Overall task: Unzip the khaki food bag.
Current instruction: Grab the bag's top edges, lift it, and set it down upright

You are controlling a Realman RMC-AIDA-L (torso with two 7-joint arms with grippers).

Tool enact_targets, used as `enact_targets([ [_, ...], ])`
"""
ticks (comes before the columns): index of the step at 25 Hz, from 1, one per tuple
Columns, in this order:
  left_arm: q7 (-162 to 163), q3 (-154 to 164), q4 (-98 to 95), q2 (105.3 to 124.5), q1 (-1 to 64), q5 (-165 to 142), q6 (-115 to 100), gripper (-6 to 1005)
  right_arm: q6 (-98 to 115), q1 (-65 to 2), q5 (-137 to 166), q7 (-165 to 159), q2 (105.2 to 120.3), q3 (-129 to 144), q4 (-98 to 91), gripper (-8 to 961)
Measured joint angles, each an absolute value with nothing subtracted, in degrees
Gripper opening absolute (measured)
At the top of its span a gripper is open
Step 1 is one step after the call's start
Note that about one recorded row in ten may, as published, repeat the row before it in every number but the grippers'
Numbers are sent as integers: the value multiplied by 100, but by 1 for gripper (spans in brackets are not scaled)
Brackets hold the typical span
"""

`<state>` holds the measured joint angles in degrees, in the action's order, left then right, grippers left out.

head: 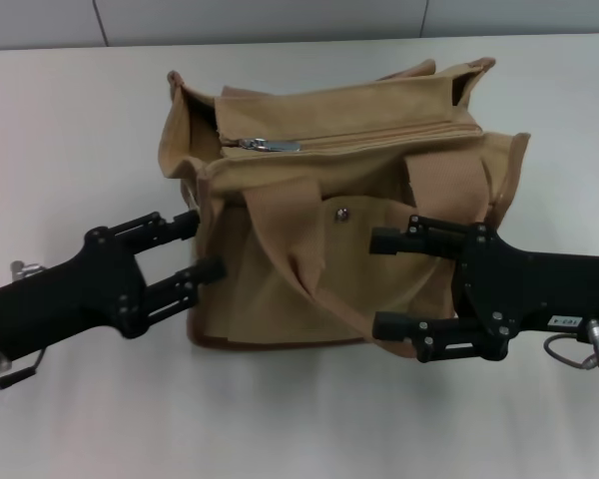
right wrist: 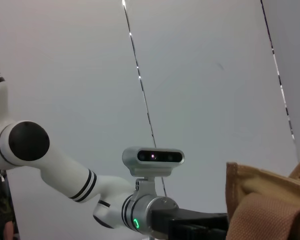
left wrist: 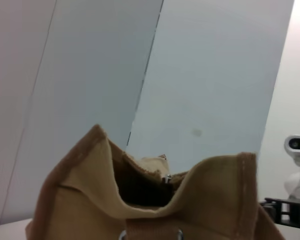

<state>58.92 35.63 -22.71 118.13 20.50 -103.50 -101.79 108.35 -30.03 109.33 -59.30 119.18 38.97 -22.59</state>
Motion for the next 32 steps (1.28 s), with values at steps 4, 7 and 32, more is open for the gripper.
enact_targets([
  [4, 5631, 3536, -2071, 11854, 2172, -10285, -9935, 580, 10793, -3005, 10932, -5928, 11918, 3894, -2228, 840],
  [7, 5465, 3533, -1923, 11857, 2242, -10236, -9835, 550, 10764, -3003, 10933, -5926, 11918, 3894, -2215, 840],
  [32, 4793, 3272, -1894, 11760, 2126, -9810, -9713, 60, 10624, -2969, 10878, -5923, 11927, 3862, -2127, 840],
])
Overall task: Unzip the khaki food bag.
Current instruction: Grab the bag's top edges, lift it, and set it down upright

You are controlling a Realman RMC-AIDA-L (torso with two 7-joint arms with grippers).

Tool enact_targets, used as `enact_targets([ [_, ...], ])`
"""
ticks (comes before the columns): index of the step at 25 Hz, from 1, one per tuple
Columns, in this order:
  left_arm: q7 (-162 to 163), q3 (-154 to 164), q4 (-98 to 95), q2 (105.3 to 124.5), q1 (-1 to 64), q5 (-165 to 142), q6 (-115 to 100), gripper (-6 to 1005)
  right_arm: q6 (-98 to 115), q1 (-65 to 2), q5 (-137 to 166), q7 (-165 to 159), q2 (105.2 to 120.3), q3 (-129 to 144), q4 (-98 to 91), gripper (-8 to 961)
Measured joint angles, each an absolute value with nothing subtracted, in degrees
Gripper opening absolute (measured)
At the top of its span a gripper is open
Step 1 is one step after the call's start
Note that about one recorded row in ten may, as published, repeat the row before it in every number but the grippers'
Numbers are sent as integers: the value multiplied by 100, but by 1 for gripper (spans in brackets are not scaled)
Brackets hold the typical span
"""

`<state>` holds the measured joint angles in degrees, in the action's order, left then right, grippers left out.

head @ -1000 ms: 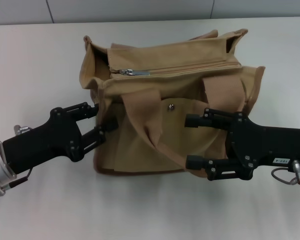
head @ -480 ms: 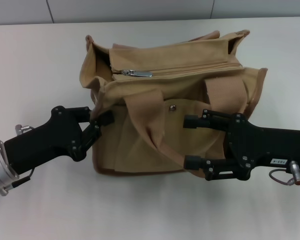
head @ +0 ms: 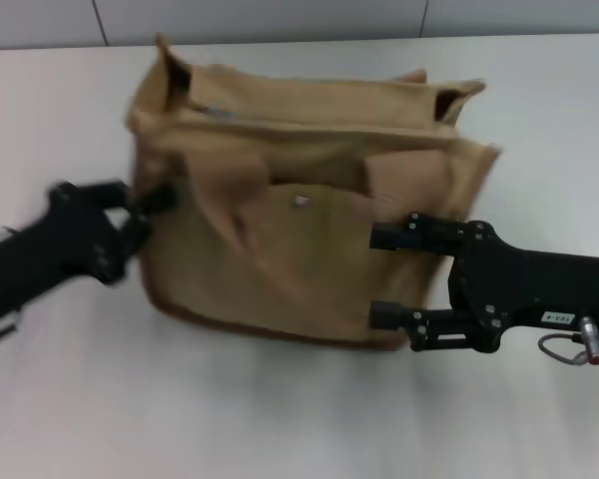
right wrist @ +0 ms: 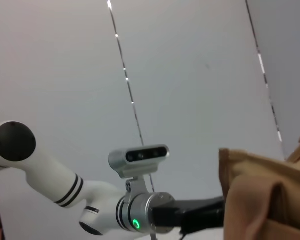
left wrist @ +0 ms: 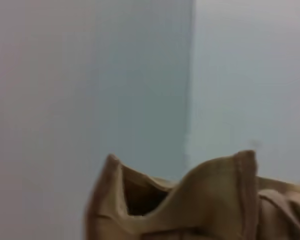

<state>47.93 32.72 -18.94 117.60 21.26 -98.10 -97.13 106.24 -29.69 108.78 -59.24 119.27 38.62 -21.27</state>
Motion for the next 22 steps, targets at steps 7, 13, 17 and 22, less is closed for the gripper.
enact_targets([
  [7, 5244, 2487, -2852, 11680, 2454, -9370, -10119, 60, 10335, -2966, 10859, -5950, 11926, 2404, -1586, 840],
  [13, 4746, 3030, -2774, 11866, 2700, -9346, -10399, 60, 10210, -2828, 10853, -5709, 11928, 1283, -1128, 839],
  [17, 4008, 4481, -2209, 11891, 2960, -9296, -9612, 60, 10158, -2587, 10854, -5193, 11940, 514, -765, 839],
  [22, 3586, 4793, -1592, 11915, 3298, -9251, -9191, 60, 9758, -2503, 10889, -4118, 11943, 378, -622, 839],
])
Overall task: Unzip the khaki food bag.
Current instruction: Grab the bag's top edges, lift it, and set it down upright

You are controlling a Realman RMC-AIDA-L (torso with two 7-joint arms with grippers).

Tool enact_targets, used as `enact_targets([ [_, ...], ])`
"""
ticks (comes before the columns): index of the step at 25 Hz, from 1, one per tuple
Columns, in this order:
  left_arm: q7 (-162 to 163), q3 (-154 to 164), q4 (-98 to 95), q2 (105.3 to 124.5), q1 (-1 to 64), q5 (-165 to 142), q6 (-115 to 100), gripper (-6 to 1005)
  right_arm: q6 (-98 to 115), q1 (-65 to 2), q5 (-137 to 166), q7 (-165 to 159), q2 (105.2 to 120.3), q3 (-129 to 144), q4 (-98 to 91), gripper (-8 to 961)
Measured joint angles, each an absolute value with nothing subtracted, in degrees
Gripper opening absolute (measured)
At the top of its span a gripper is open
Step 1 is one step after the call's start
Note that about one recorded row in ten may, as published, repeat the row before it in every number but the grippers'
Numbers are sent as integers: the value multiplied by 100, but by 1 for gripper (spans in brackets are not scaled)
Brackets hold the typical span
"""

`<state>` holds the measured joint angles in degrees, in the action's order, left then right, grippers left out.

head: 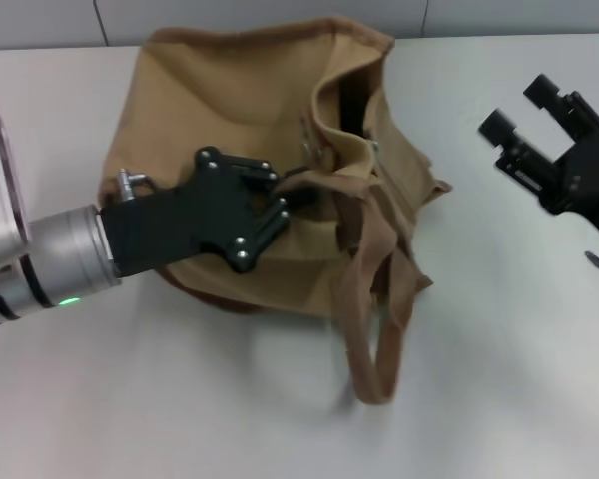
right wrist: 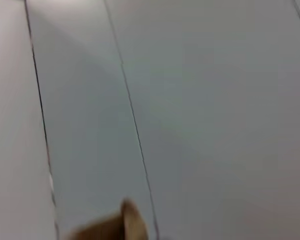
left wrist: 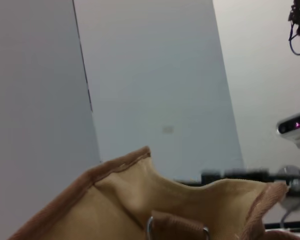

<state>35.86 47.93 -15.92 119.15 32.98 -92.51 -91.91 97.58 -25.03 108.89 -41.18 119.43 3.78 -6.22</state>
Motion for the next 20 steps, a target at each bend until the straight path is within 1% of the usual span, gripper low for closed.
enact_targets([
  [5, 3469, 4840, -1409, 11917, 3434, -9099, -9212, 60, 9242, -2380, 10945, -2563, 11954, 440, -287, 839],
  [9, 3468, 4829, -1358, 11918, 3533, -9085, -9219, 60, 8910, -2270, 10915, -1044, 11963, 386, 323, 839],
  [14, 3465, 4801, -1395, 11908, 3547, -8950, -9240, 60, 8108, -2418, 10869, -808, 11974, 244, 679, 839],
  [20, 3463, 4799, -1440, 11880, 3483, -8787, -9284, 60, 7574, -2403, 10868, -856, 11987, -436, 839, 839],
])
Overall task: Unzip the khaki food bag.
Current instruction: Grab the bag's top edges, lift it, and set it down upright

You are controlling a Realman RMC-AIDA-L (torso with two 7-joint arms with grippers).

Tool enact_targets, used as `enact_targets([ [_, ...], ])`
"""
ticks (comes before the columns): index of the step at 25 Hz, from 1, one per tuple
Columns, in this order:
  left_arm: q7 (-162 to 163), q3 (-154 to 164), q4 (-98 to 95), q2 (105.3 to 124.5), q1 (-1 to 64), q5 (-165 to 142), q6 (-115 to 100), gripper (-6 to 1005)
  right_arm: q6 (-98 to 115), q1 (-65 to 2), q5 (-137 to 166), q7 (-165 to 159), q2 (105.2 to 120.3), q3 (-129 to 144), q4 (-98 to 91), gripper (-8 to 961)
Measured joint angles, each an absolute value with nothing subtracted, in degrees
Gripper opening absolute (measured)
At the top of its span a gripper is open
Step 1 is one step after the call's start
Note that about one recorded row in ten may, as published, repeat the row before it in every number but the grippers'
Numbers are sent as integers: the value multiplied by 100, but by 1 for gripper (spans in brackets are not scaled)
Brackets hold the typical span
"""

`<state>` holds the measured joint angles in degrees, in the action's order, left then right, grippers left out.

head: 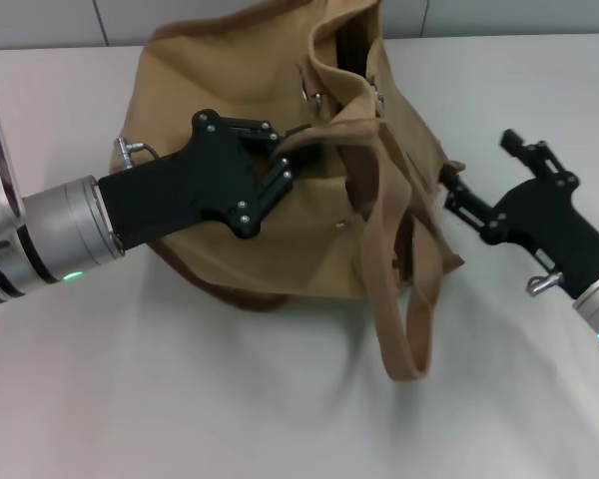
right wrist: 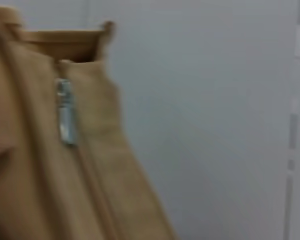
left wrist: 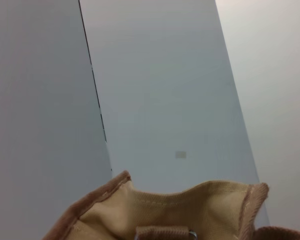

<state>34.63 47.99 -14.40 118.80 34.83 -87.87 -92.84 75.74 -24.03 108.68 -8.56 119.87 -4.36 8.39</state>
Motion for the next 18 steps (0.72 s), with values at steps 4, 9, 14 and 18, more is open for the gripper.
enact_targets([
  [4, 3462, 4791, -1483, 11888, 3457, -8728, -9309, 60, 7389, -2478, 10919, -938, 11983, -495, 878, 839],
  [9, 3462, 4794, -1487, 11887, 3469, -8571, -9433, 60, 6941, -2716, 11152, -907, 11989, -235, 1231, 839],
  [14, 3462, 4797, -1495, 11886, 3500, -8488, -9621, 60, 6582, -2935, 11501, -925, 11989, -215, 1603, 838],
  [18, 3462, 4819, -1495, 11898, 3544, -8478, -9786, 60, 6482, -3064, 11524, -914, 11989, -211, 1798, 838],
])
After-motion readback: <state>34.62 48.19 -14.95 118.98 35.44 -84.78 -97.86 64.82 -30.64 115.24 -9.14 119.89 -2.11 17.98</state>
